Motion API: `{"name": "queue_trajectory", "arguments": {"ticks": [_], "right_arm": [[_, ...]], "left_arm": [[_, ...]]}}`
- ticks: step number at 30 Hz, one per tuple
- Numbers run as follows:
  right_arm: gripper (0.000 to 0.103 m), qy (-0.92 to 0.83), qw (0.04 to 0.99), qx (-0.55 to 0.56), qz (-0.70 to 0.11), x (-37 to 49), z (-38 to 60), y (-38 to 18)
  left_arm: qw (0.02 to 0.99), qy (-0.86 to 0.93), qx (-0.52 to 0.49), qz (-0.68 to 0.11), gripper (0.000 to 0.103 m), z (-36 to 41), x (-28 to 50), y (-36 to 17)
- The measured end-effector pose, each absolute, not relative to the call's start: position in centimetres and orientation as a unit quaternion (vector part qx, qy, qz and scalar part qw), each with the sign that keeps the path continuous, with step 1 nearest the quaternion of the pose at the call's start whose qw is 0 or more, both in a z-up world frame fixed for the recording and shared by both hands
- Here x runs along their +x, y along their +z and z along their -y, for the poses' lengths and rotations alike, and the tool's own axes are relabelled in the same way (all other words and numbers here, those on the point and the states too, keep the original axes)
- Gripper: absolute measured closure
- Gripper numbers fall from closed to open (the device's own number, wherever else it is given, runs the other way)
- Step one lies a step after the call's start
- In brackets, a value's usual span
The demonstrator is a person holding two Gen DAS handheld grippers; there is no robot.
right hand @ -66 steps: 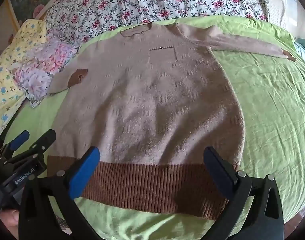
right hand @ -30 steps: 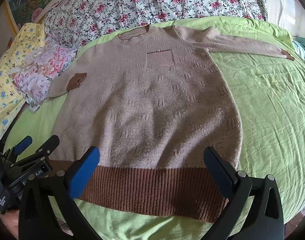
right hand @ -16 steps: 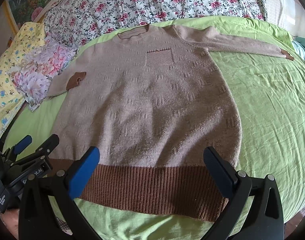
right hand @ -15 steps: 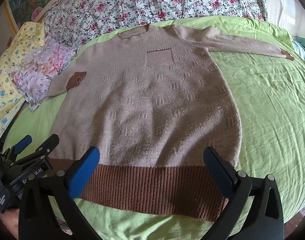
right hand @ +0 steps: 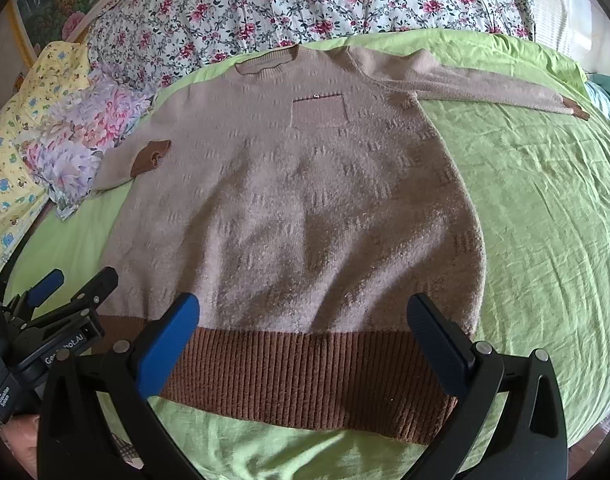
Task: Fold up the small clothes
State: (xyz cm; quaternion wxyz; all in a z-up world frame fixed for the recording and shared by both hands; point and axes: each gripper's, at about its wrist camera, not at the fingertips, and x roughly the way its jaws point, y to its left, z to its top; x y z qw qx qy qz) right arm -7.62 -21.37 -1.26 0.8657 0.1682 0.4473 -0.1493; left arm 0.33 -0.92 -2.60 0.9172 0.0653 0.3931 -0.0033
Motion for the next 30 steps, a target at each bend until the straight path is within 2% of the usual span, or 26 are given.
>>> {"name": "queue_trajectory", "arguments": {"ticks": [19, 30], "right_arm": [[0.000, -0.170, 0.855, 0.219, -0.438, -8.0, 26.5, -1.6], [0.000, -0.256, 0.845, 0.276, -0.380, -8.1, 42.0, 0.3]], "left_arm": [[0.905, -0.060, 0.057, -0.417, 0.003, 3.8, 3.1, -3.7], [0.890, -0.097, 0.051, -0.443, 0.003, 5.6, 9.6, -4.1]]}}
